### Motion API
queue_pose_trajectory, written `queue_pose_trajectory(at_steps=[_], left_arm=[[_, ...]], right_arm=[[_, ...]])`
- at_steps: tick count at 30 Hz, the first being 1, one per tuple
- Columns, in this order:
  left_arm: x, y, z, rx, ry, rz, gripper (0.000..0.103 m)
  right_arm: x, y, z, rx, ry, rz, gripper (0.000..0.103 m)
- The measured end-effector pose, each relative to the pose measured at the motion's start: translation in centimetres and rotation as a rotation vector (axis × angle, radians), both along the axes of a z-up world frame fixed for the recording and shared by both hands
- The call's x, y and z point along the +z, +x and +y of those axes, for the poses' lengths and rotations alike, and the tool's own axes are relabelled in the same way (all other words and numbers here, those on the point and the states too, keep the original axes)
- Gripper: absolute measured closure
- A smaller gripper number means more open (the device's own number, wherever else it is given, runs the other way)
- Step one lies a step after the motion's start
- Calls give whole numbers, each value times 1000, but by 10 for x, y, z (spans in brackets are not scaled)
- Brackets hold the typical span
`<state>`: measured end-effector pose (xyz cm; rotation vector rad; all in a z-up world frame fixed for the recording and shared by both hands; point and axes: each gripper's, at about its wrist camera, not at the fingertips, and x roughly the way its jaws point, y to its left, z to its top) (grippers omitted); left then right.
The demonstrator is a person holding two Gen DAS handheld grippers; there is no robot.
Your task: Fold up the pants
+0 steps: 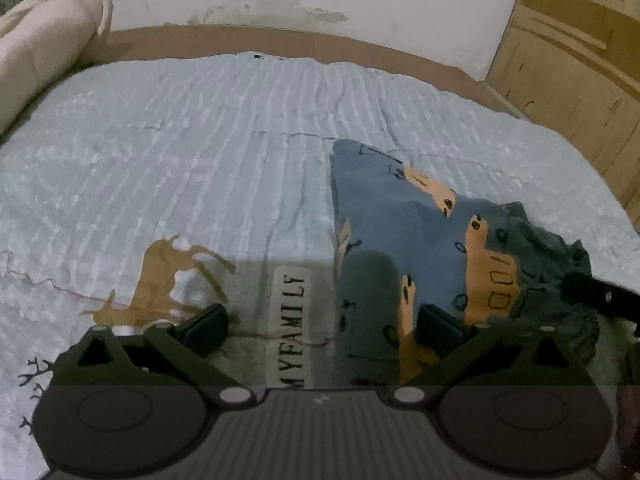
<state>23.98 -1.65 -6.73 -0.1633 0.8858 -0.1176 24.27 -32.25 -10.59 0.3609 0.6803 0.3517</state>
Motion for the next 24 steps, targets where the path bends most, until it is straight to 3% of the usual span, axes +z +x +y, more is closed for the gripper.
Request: queue_pose_trajectory(at_steps=[3,14,19,24], left_arm=[[-1,-2,5,-3,-19,-3,0],[3,-6,20,7,-87,-15,1],[13,-3,27,-8,-181,-60,2],[19,8,14,-124,-197,-85,5]], right_arm=[[1,4,-11,-20,45,2,1],[-3,3,-14,-36,64,-16,1],[2,13,-23,64,207,-6,1],[-4,38,-17,168,226,66,1]])
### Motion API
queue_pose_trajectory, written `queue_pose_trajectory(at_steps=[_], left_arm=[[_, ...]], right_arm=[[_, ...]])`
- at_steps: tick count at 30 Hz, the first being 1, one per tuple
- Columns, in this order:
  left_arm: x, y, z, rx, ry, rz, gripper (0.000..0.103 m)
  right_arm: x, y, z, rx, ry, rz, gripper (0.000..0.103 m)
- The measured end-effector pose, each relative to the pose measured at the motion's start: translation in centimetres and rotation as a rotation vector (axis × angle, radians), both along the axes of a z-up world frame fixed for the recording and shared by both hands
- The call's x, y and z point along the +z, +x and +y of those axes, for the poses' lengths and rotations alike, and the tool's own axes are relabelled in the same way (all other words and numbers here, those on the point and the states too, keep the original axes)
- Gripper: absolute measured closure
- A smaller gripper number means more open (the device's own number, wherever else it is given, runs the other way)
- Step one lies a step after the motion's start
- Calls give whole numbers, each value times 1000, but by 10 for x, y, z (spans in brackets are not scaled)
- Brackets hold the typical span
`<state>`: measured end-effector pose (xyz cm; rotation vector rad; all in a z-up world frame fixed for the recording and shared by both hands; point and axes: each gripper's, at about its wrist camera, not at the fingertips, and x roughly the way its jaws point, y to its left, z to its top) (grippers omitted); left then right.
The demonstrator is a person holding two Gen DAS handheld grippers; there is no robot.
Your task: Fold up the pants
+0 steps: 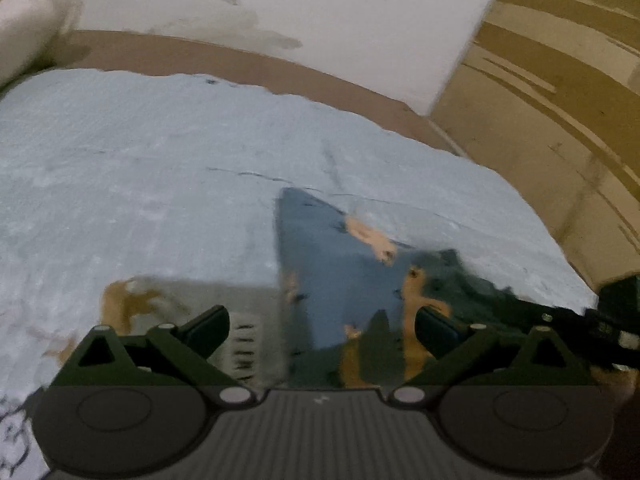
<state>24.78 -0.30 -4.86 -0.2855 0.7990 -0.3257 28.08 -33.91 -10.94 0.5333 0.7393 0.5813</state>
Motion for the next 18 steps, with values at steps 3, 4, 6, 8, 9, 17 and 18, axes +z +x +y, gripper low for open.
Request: queue_pose_trajectory(at_steps=[3,4,6,8,9,17,18], left_arm=[[-5,11,-7,-43,1,45,23],[-8,14,-8,-44,6,62,27],[-14,19,-8,-23,24,106,41],[-18,22,-4,-12,-13,125,49],[-19,23,0,-8,-40,133,57],[-29,20,23,23,-177,175,75],[-31,21,26,28,-195,179,75]], right_arm=[[-1,12,6,65,9,18,1],[-1,16,7,79,11,22,1],[0,21,9,100,16,27,1],[-1,26,11,108,28,30,1],[-2,27,9,106,37,30,1],[-5,30,6,69,106,33,5],[-6,29,3,61,122,36,8]])
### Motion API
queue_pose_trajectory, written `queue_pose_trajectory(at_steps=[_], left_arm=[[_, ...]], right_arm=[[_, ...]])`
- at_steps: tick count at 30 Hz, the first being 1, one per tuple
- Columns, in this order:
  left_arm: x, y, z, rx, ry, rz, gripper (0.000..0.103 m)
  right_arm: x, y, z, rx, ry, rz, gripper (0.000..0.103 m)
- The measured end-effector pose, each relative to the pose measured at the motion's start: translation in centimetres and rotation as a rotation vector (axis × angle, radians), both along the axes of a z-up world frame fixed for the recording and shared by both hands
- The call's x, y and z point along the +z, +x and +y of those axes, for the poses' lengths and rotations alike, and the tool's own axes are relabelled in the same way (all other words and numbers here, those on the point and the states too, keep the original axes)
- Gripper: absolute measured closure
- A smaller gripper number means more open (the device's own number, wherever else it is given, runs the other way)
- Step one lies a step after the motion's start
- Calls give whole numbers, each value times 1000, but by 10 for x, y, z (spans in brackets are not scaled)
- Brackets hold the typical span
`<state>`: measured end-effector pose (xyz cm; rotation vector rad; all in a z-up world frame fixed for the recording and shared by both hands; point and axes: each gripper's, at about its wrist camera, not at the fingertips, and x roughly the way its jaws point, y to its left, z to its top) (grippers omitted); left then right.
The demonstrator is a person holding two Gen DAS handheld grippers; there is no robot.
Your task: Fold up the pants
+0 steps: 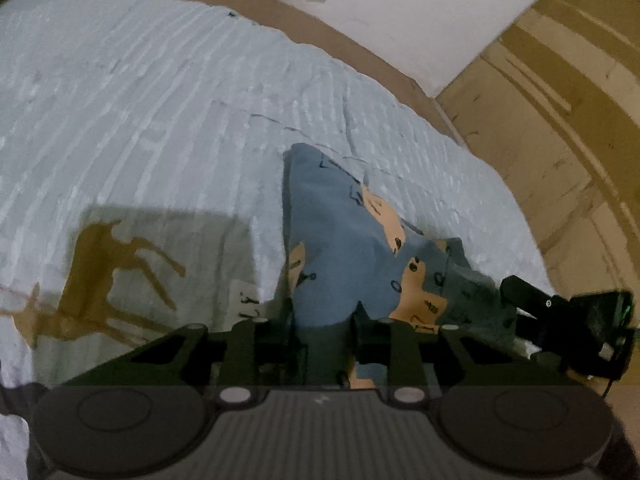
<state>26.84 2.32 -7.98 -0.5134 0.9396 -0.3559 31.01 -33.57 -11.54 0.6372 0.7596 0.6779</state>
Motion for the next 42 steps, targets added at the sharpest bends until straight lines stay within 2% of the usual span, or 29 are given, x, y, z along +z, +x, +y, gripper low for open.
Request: queue_pose_trajectory(at_steps=[3,12,15,18,31,42], left_arm=[[-2,-1,2,11,-30,6,76],[11,-4,-7,10,25,-6,81],[17,-7,-11,13,31,-12,83],[26,-12,-13,11,35,-26,85],[73,-40,-21,-5,30,-100,86],[97,-55,-72,-86,25,-150,86]], right_arm=[[-4,-3,-10,-34,44,15,19],[-10,-16,-18,-145,32,41,61],[-9,-20,-20,-161,40,40,71],[-3,-27,-18,-169,50,18,76],[59,-61,-16,-178,31,-112,80],[94,-104,-55,-254,-4,-159,80]])
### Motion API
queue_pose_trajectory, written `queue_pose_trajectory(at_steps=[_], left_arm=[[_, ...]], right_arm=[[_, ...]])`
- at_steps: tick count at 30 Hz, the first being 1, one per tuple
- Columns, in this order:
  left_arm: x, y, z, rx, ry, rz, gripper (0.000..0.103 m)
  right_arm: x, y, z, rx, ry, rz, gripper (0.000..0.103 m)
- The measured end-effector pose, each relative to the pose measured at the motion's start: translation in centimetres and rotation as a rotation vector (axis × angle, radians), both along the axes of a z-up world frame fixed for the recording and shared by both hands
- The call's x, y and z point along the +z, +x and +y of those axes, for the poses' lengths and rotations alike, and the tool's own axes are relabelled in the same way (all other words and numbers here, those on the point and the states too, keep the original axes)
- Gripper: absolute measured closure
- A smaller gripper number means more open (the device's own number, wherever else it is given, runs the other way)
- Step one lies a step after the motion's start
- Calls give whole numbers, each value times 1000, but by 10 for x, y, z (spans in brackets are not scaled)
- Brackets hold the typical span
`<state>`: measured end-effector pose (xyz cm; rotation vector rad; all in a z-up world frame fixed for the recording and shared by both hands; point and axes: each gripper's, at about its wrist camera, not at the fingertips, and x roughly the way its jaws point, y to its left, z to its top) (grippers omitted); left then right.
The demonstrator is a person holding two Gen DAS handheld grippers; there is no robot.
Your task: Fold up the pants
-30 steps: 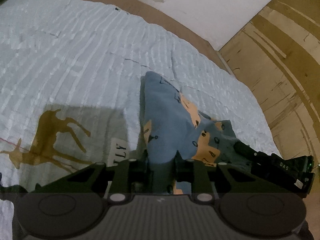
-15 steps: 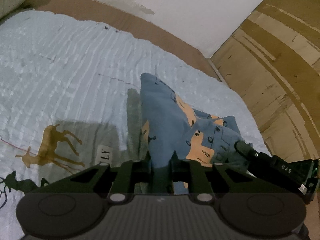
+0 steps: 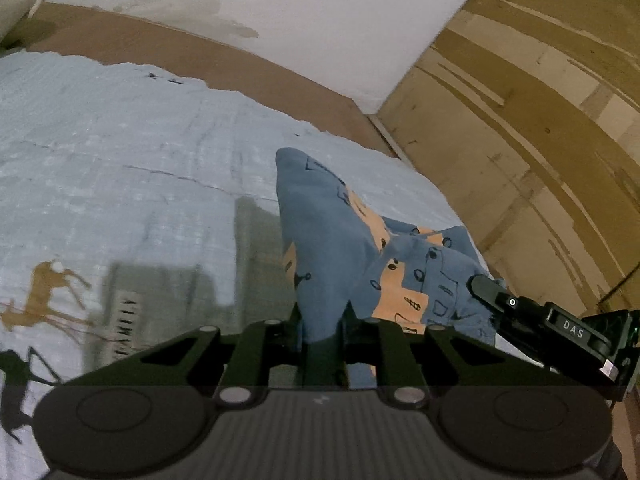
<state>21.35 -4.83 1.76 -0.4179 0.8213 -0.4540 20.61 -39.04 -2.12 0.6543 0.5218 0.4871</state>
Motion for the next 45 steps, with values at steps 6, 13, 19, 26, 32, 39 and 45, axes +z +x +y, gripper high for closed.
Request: queue_pose_trajectory(at_steps=[6,13,19,26,32,39,45], left_arm=[[2,2,-35,-26,12,2,86],[-1,25,-64,-19,46,-9,86],[2,51,-71,3,103,-32,86],[-3,92,-60,55,135,-34,86],[-21,120,-45,93,158,14,86],[-41,134,-37,105,178,68,85],[-48,137,-35,109,215,102,73]], right_arm=[[5,-14,-26,-46,-36,7,81],[6,2,-47,-80,-107,38,81],[-5,35,-49,-88,-110,61,81],[-21,92,-35,-78,-90,83,81],[-38,137,-12,-47,-96,119,81],[-59,161,2,-28,-120,167,81],[-66,162,3,-37,-145,192,72]])
